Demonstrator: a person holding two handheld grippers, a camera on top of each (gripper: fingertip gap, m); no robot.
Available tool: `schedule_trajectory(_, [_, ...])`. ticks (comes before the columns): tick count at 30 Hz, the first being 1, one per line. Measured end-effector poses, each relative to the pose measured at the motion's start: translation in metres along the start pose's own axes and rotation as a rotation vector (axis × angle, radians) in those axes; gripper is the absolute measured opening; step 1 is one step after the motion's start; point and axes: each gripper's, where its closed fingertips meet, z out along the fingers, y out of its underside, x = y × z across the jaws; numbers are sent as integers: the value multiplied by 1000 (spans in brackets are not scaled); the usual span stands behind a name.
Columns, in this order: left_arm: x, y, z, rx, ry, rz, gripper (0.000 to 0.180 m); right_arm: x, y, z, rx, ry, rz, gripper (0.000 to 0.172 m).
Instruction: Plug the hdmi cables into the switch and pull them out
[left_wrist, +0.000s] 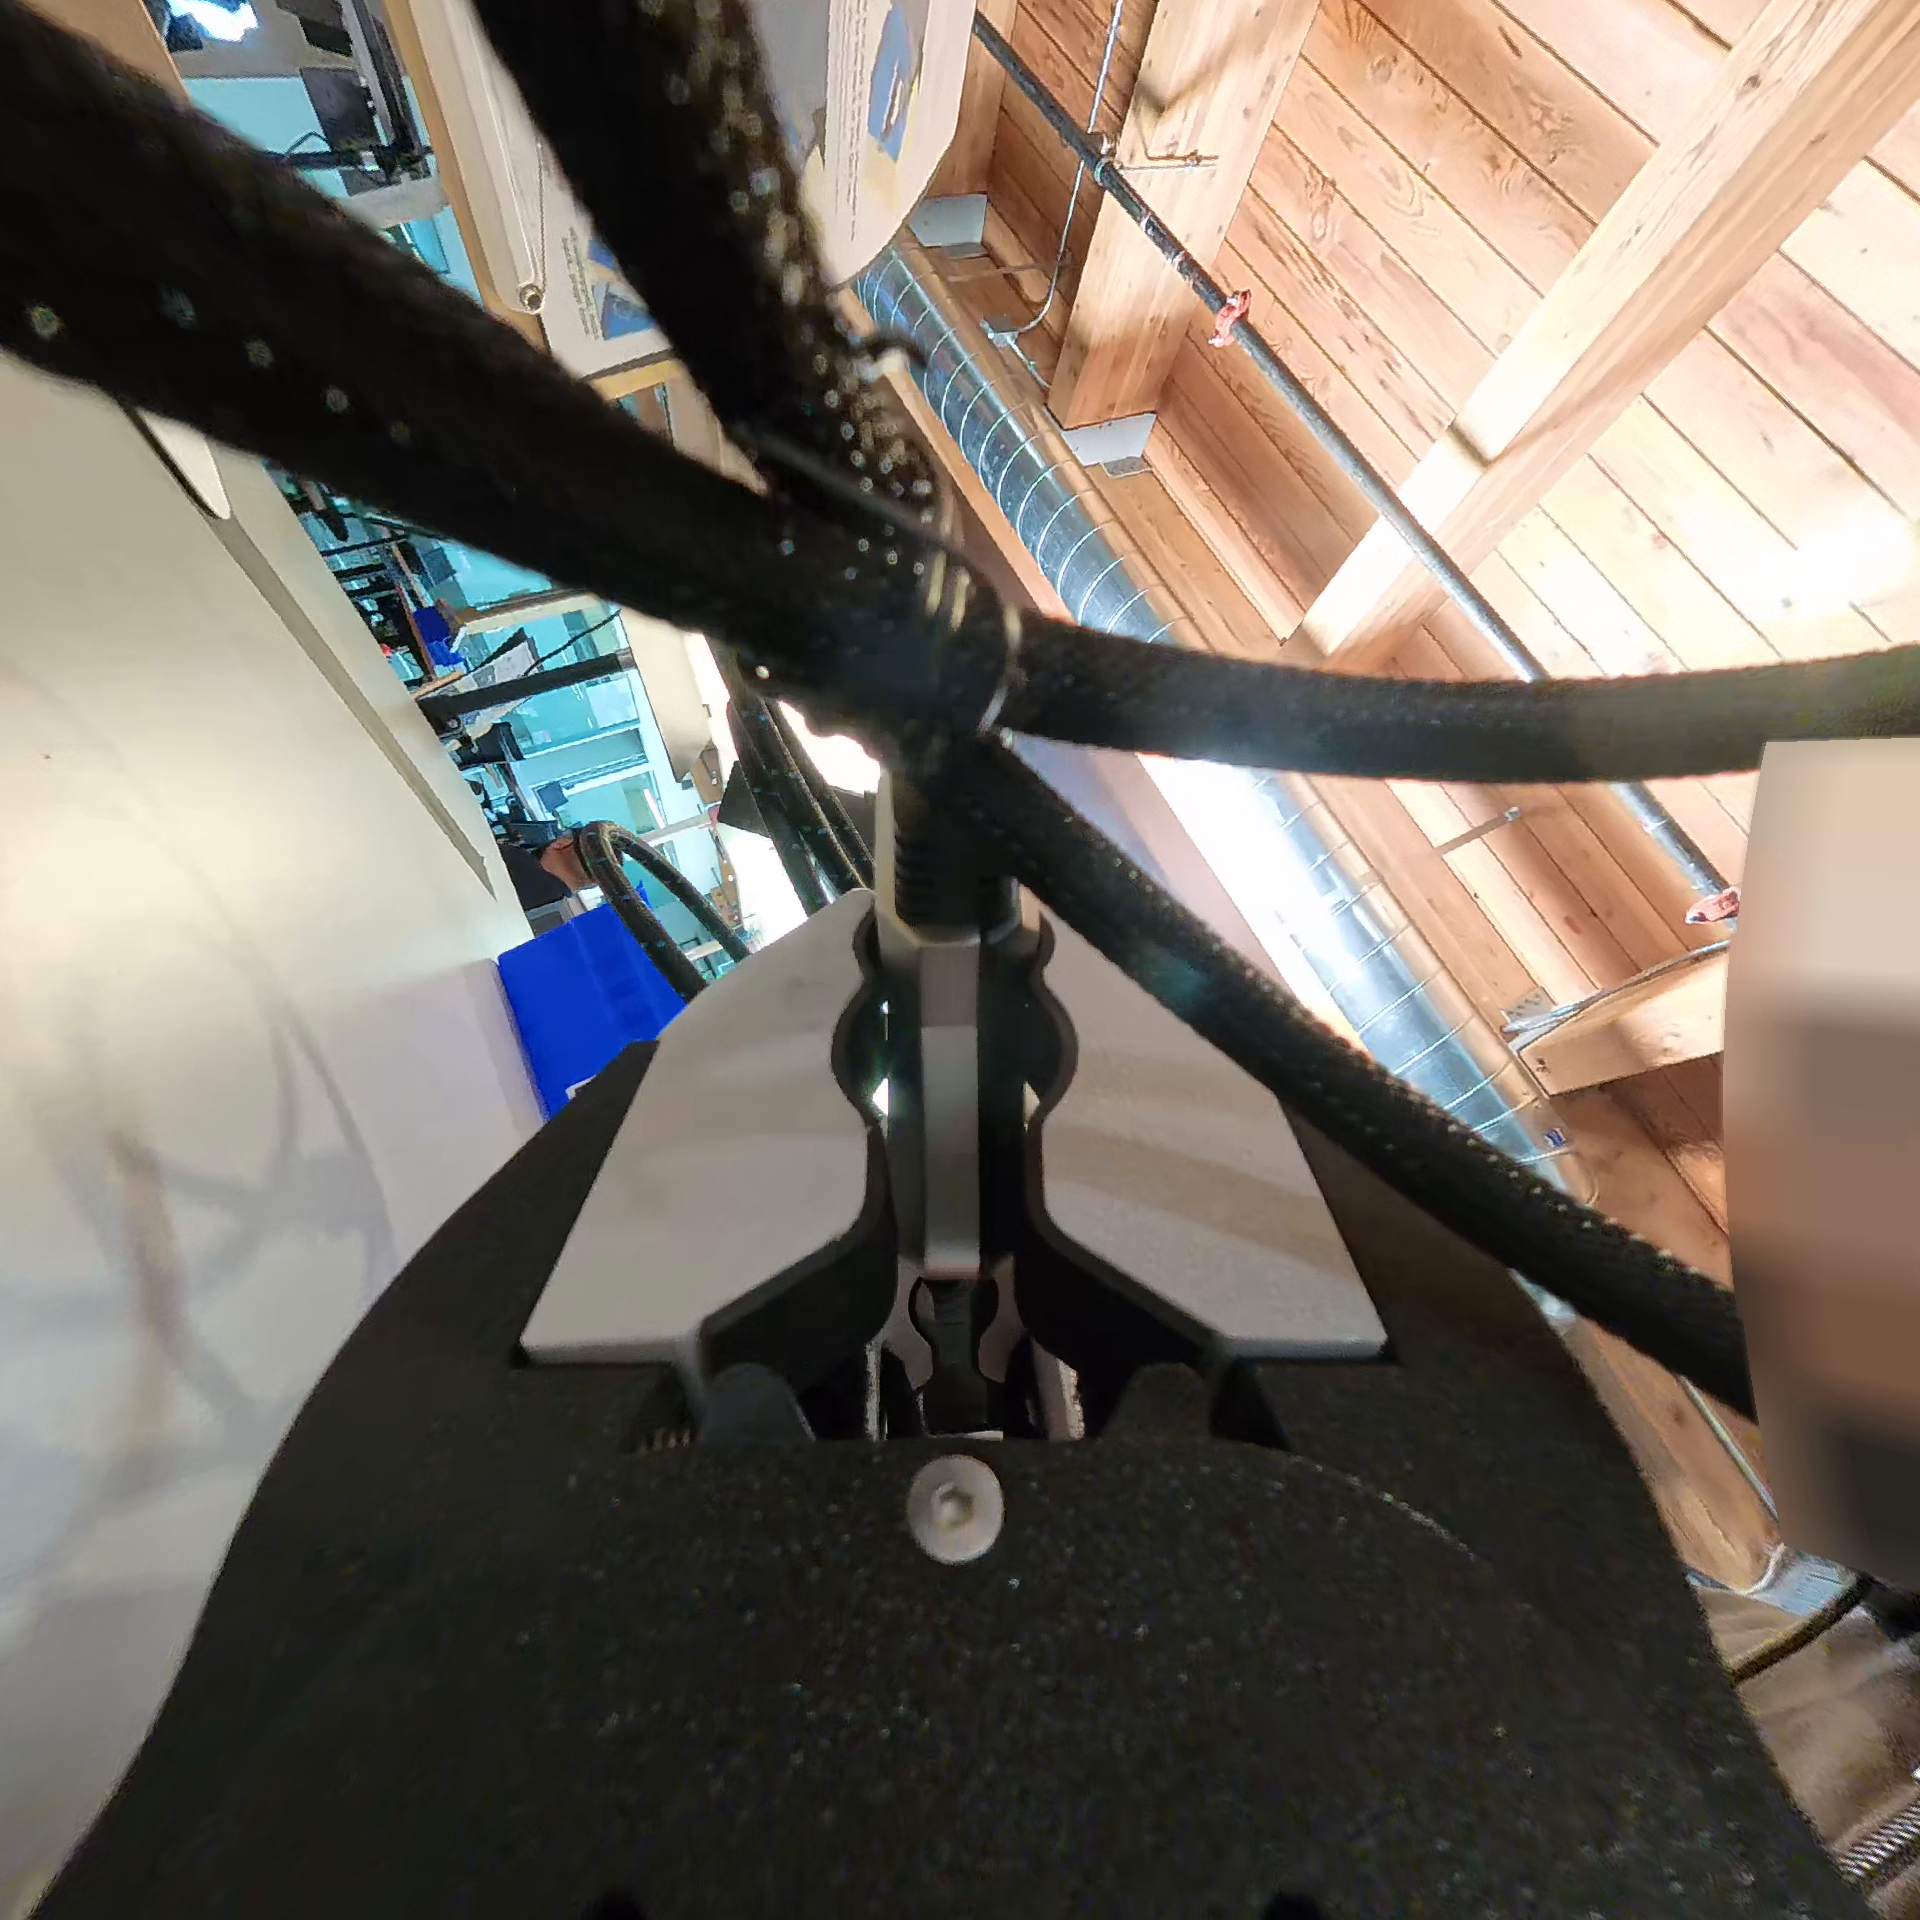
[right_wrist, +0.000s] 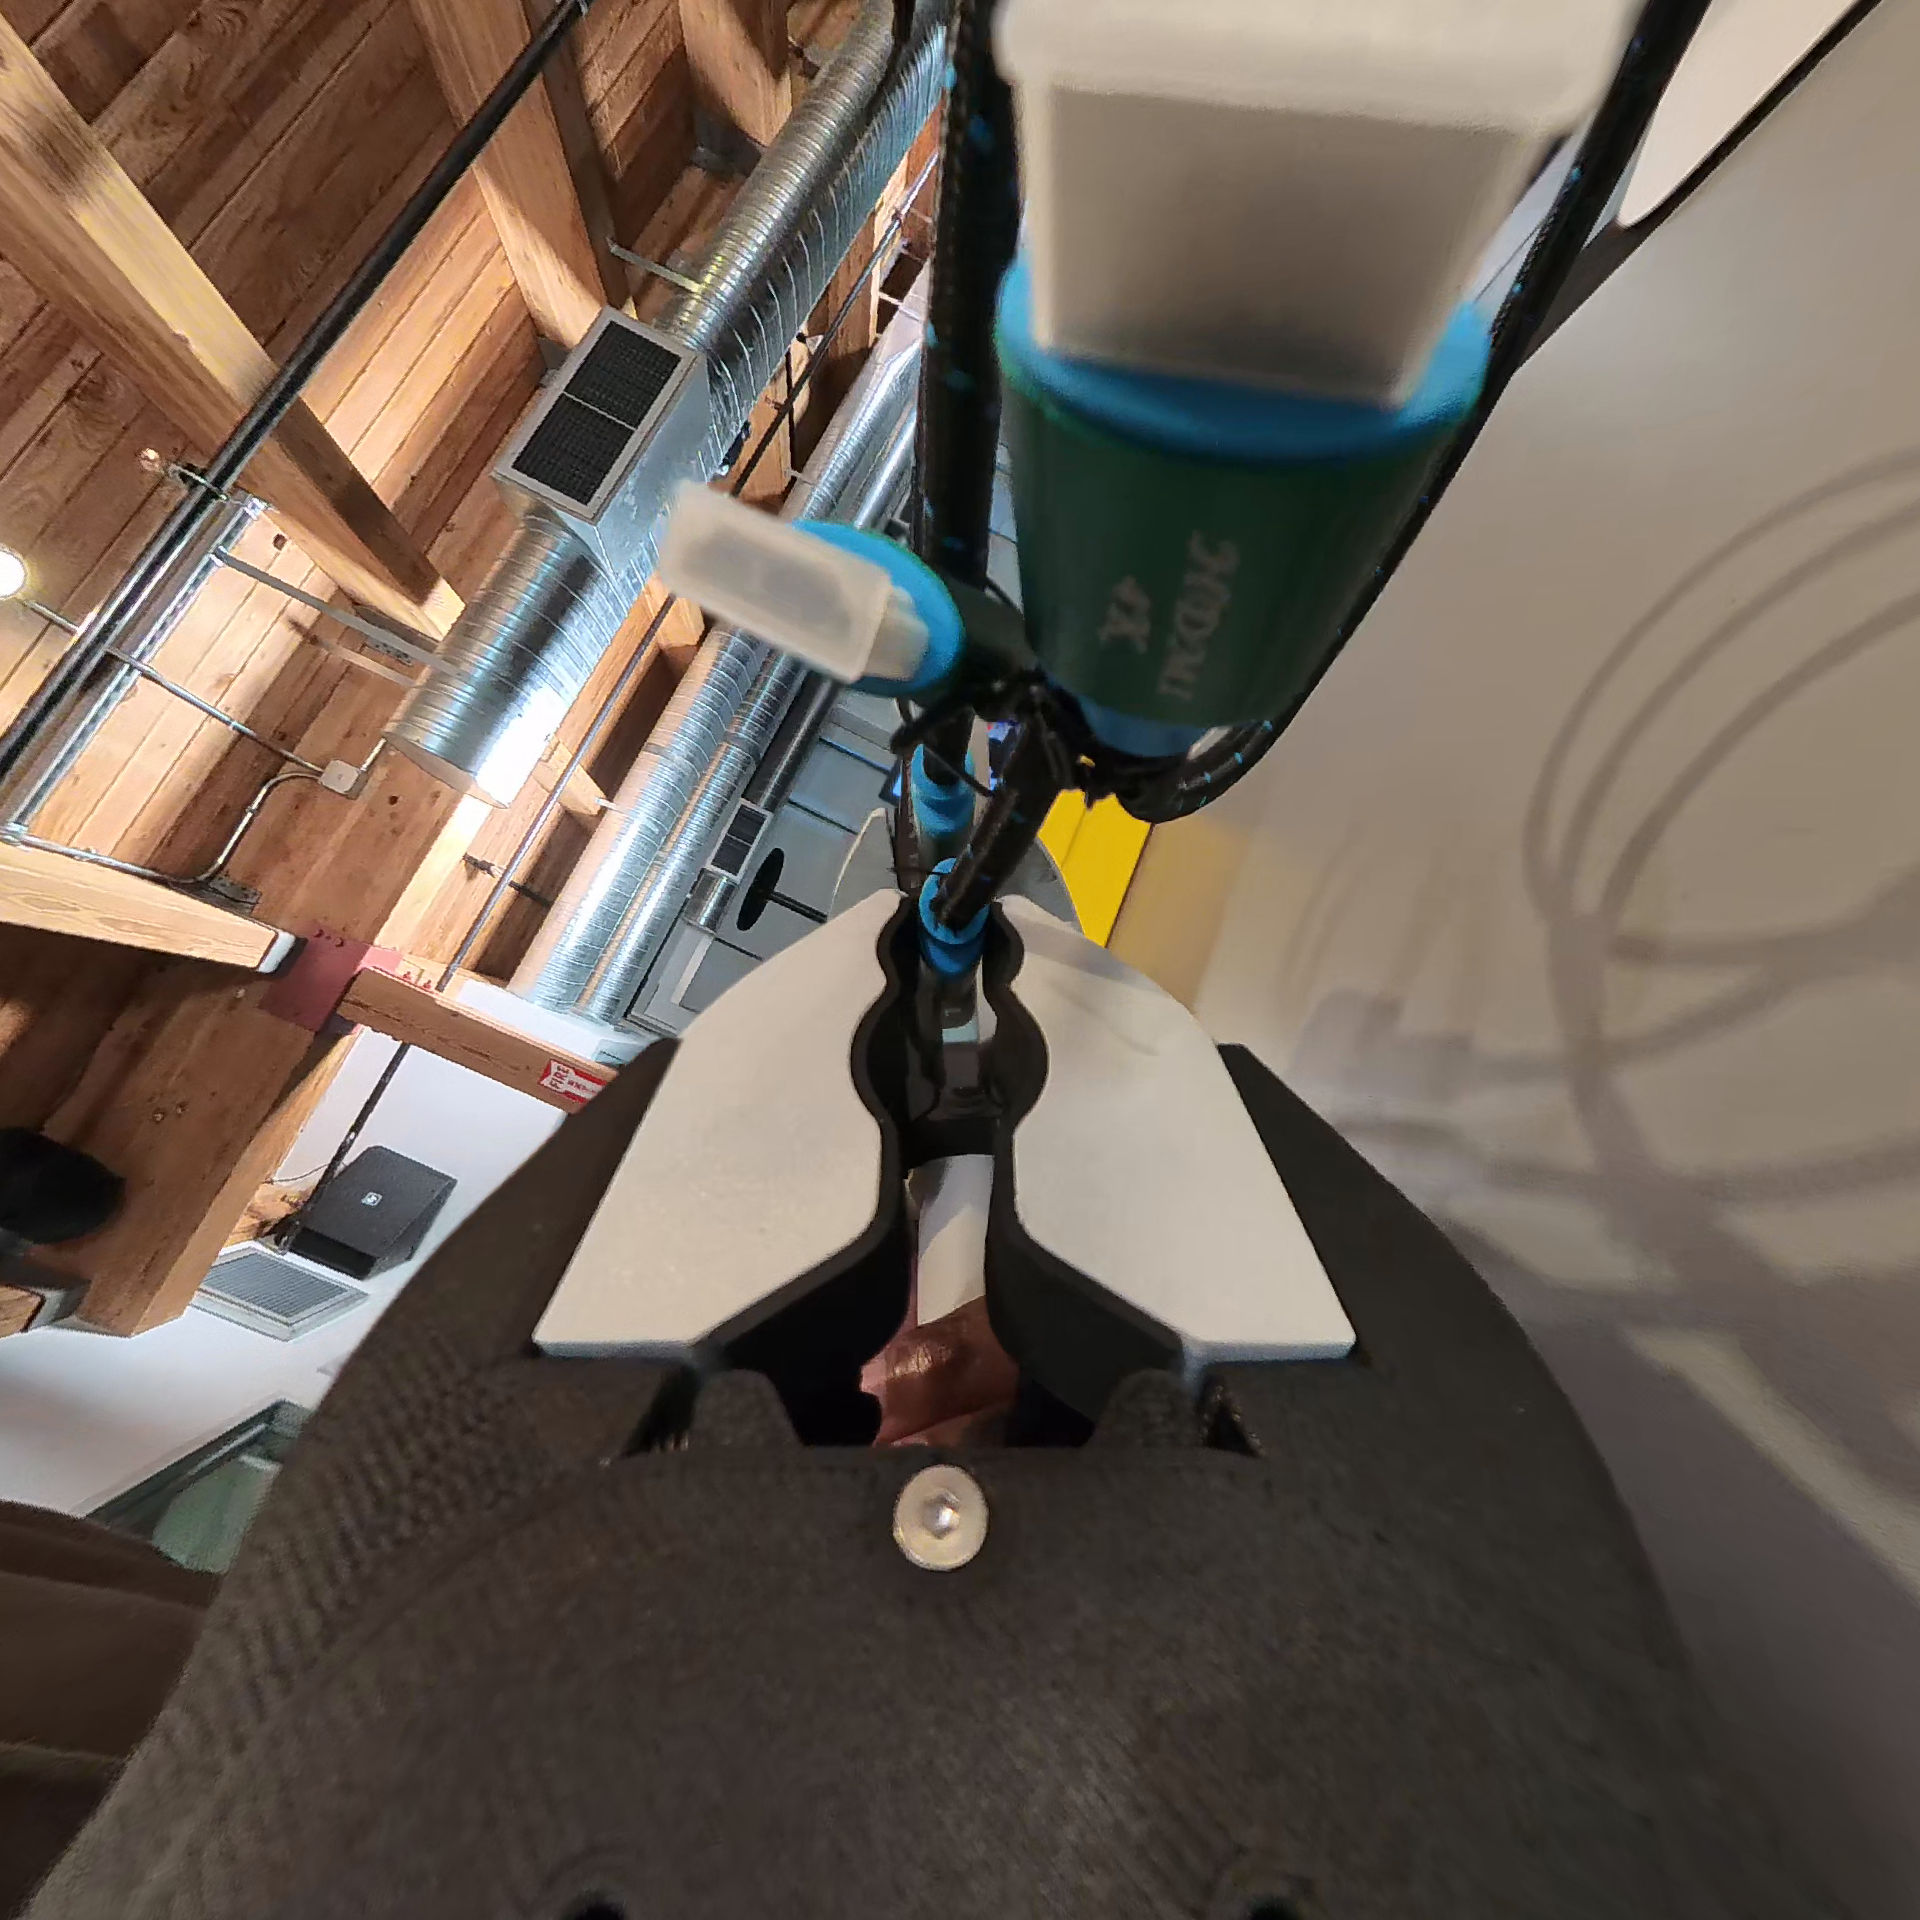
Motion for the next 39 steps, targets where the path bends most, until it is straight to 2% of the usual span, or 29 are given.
schedule_trajectory(1, [0,-1,0,-2,8,-6,21,0,1,1,-10,-1,-8,11])
schedule_trajectory(10, [1,-5,-3,5,26,11,22,0,7,3,-57,54,-101,11])
schedule_trajectory(17, [9,0,3,-89,42,90,23,-2,5,2,-57,7,-38,11])
schedule_trajectory(22, [3,1,5,-136,46,-8,22,-2,7,1,-92,5,-77,11])
schedule_trajectory(27, [1,0,5,-102,80,-140,23,-6,5,1,-88,-11,-159,11])
schedule_trajectory(39, [8,2,4,-99,68,91,23,-4,5,0,-68,19,-106,11])
